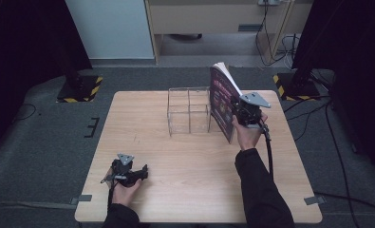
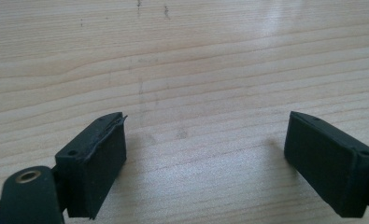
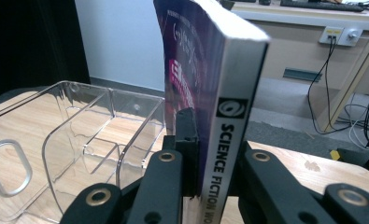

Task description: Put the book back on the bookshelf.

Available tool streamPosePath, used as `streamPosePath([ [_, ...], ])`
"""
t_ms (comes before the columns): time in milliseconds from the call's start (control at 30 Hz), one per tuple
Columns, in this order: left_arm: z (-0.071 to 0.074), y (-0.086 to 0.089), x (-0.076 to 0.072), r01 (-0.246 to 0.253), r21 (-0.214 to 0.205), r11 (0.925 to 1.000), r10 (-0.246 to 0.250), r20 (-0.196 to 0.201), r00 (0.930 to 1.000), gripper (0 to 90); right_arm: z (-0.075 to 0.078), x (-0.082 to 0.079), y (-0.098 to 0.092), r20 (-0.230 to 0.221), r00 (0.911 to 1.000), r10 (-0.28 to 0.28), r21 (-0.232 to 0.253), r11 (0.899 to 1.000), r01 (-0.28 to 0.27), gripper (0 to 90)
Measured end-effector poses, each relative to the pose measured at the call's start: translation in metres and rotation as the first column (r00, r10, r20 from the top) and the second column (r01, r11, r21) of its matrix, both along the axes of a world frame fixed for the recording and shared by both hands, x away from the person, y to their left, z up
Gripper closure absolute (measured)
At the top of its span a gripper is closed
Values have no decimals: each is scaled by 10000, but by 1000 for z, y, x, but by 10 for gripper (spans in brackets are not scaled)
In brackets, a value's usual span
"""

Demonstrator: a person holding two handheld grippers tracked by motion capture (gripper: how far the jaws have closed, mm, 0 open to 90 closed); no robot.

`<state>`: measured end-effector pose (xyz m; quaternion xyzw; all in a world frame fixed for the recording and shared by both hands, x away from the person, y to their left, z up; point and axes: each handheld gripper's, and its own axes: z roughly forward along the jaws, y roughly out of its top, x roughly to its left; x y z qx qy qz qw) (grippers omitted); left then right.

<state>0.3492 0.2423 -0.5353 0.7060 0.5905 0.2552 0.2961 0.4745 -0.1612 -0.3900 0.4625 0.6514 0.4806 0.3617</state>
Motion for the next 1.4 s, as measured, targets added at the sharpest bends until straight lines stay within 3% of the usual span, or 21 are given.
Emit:
streamPosePath([
  [333, 0, 0, 0, 1, 4, 10000, -1, 4, 10000, 121, -9, 0, -4, -354, 9994, 63, 120, 9999, -59, 684],
  [600, 0, 0, 0, -2, 3, 10000, 2, 7, 10000, 121, -8, -3, -8, -371, 9992, 163, 294, 9995, -152, 507],
  [833, 0, 0, 0, -2, 4, 10000, 2, 5, 10000, 121, -9, -6, -14, -358, 9992, 167, 149, 9998, -162, 461],
  [1200, 0, 0, 0, -5, 1, 10000, 5, 1, 10000, 121, -15, -30, -30, -347, 9964, 769, 729, 9946, -742, 268],
  [1400, 0, 0, 0, -5, 4, 10000, 5, 5, 10000, 121, -26, -53, -46, -822, 9879, 1314, 846, 9886, -1245, 205],
])
